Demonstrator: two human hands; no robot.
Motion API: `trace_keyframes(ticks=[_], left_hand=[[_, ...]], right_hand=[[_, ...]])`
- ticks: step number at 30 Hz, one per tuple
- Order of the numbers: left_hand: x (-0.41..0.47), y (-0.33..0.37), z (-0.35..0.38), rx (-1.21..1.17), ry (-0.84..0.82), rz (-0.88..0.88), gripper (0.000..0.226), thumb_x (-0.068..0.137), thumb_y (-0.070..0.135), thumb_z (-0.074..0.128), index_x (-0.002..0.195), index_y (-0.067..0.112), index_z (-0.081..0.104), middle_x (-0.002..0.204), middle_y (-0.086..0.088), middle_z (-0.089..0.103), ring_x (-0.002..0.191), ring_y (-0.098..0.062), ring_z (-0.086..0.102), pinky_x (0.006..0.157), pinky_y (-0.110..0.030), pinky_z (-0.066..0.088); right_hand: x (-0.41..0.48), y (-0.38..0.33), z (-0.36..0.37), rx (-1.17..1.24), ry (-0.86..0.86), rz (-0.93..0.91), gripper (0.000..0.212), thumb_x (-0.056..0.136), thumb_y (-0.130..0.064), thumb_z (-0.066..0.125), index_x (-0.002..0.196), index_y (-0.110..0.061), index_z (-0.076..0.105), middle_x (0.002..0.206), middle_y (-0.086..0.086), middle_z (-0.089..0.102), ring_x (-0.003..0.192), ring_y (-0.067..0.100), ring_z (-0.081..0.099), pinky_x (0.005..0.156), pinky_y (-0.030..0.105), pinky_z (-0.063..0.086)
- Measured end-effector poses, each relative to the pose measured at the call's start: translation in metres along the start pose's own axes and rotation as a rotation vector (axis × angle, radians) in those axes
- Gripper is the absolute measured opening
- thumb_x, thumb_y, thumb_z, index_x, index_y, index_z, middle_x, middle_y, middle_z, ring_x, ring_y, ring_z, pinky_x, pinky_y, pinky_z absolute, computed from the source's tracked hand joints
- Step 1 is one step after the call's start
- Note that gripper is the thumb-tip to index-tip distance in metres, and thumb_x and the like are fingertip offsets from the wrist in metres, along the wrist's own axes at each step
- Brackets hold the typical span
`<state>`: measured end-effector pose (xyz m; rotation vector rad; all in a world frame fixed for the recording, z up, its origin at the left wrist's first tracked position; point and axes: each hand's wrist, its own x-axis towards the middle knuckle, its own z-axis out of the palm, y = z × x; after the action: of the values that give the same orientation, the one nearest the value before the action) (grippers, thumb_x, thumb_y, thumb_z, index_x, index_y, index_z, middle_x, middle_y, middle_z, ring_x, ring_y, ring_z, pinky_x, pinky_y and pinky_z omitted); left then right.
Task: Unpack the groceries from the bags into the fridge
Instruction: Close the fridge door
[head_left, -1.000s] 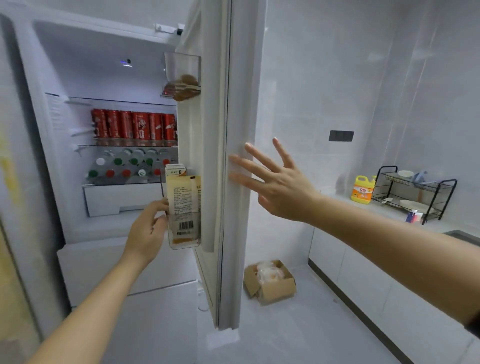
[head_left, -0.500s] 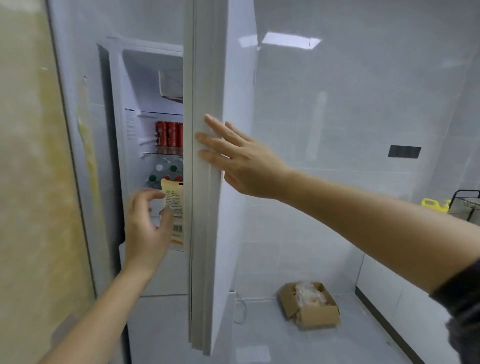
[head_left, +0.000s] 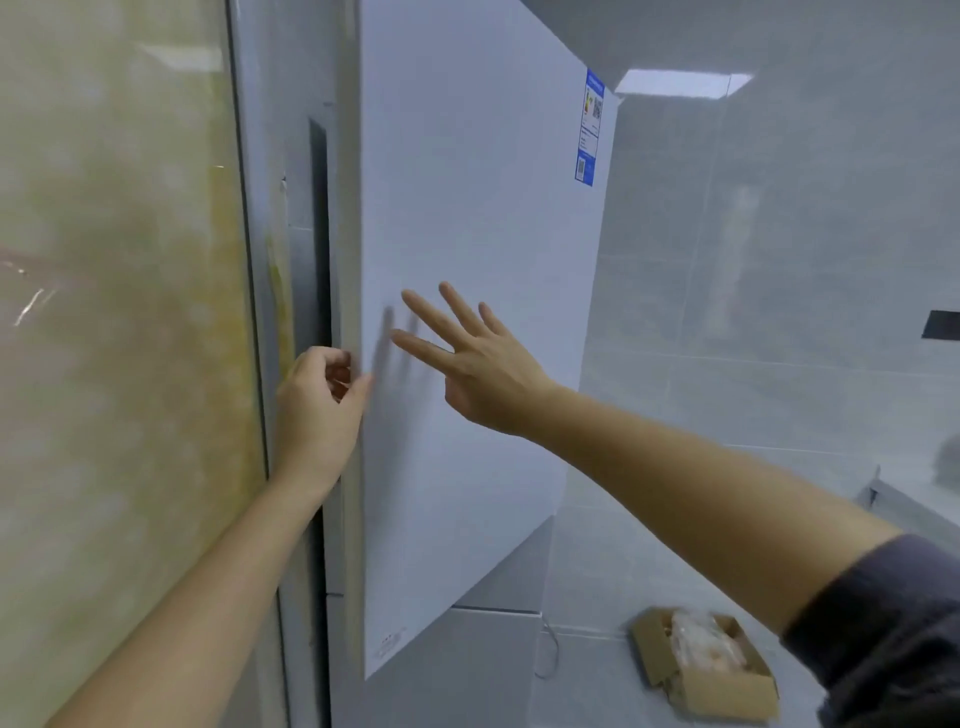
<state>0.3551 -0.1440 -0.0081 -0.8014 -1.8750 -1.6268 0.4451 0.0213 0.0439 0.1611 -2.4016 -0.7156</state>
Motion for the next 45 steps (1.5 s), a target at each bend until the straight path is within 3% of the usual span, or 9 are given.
trace_keyframes(ticks=[4, 8, 12, 19, 26, 30, 34, 38, 45], left_hand=[[0.023, -0.019, -0.005, 0.019, 0.005, -0.055, 0.015, 0.089, 0.018, 0.067, 0.098, 0.019, 0.055, 0.093, 0.001, 0.061, 0.077, -0.007, 0.054, 0.062, -0.007, 0.037], [0.052, -0.048, -0.004, 0.068, 0.004, -0.069, 0.015, 0.090, 0.018, 0.065, 0.103, 0.014, 0.059, 0.094, 0.002, 0.059, 0.083, -0.012, 0.054, 0.064, -0.012, 0.037], [0.090, -0.081, 0.004, 0.095, 0.012, -0.133, 0.025, 0.091, 0.015, 0.063, 0.114, 0.004, 0.061, 0.099, -0.003, 0.061, 0.088, -0.016, 0.053, 0.077, -0.024, 0.038], [0.150, -0.143, 0.027, 0.084, -0.019, -0.241, 0.030, 0.096, 0.017, 0.057, 0.121, 0.001, 0.058, 0.116, -0.014, 0.063, 0.105, -0.026, 0.058, 0.084, -0.026, 0.039], [0.184, -0.184, 0.068, 0.068, 0.010, -0.354, 0.027, 0.102, 0.022, 0.043, 0.115, 0.000, 0.053, 0.099, -0.008, 0.054, 0.085, -0.022, 0.047, 0.070, -0.028, 0.031], [0.198, -0.206, 0.090, 0.015, 0.035, -0.407, 0.032, 0.103, 0.026, 0.039, 0.113, -0.001, 0.052, 0.106, -0.015, 0.056, 0.085, -0.023, 0.048, 0.071, -0.034, 0.035], [0.213, -0.222, 0.103, -0.012, 0.003, -0.450, 0.034, 0.103, 0.030, 0.038, 0.112, 0.000, 0.052, 0.100, -0.014, 0.056, 0.083, -0.025, 0.049, 0.070, -0.034, 0.036], [0.229, -0.237, 0.113, -0.007, -0.017, -0.459, 0.035, 0.103, 0.029, 0.041, 0.109, -0.002, 0.055, 0.081, -0.006, 0.051, 0.079, -0.024, 0.047, 0.067, -0.031, 0.032], [0.250, -0.258, 0.130, 0.096, -0.098, -0.455, 0.041, 0.103, 0.036, 0.037, 0.120, 0.002, 0.053, 0.102, -0.012, 0.057, 0.086, -0.026, 0.048, 0.072, -0.033, 0.035]], right_hand=[[0.026, 0.006, 0.033, -0.017, -0.113, 0.096, 0.094, 0.091, -0.025, 0.062, 0.152, -0.041, -0.008, 0.161, 0.001, -0.020, 0.147, 0.043, -0.007, 0.106, 0.066, 0.031], [0.062, 0.009, 0.064, -0.056, -0.118, 0.106, 0.113, 0.081, -0.043, 0.074, 0.150, -0.042, -0.015, 0.159, 0.004, -0.027, 0.145, 0.047, -0.009, 0.102, 0.070, 0.033], [0.098, 0.006, 0.089, -0.084, -0.135, 0.118, 0.112, 0.082, -0.045, 0.072, 0.150, -0.041, -0.016, 0.159, 0.004, -0.027, 0.145, 0.046, -0.012, 0.104, 0.071, 0.029], [0.144, 0.031, 0.128, -0.052, -0.208, 0.362, 0.113, 0.082, -0.043, 0.072, 0.148, -0.042, -0.020, 0.156, 0.005, -0.033, 0.143, 0.046, -0.019, 0.103, 0.075, 0.022], [0.176, 0.043, 0.166, -0.062, -0.276, 0.429, 0.116, 0.081, -0.044, 0.073, 0.146, -0.045, -0.023, 0.154, 0.003, -0.038, 0.141, 0.046, -0.025, 0.103, 0.075, 0.023], [0.190, 0.047, 0.183, -0.082, -0.292, 0.456, 0.116, 0.081, -0.048, 0.072, 0.146, -0.045, -0.024, 0.152, 0.001, -0.040, 0.141, 0.045, -0.027, 0.103, 0.074, 0.024], [0.202, 0.052, 0.200, -0.126, -0.293, 0.474, 0.117, 0.080, -0.050, 0.072, 0.145, -0.045, -0.026, 0.151, 0.001, -0.041, 0.141, 0.045, -0.027, 0.102, 0.074, 0.025], [0.214, 0.056, 0.216, -0.142, -0.303, 0.497, 0.118, 0.081, -0.050, 0.071, 0.144, -0.044, -0.028, 0.151, 0.001, -0.041, 0.141, 0.045, -0.027, 0.103, 0.074, 0.025], [0.225, 0.062, 0.234, -0.176, -0.321, 0.519, 0.117, 0.082, -0.048, 0.069, 0.144, -0.041, -0.029, 0.152, 0.004, -0.041, 0.140, 0.046, -0.027, 0.102, 0.075, 0.024]])
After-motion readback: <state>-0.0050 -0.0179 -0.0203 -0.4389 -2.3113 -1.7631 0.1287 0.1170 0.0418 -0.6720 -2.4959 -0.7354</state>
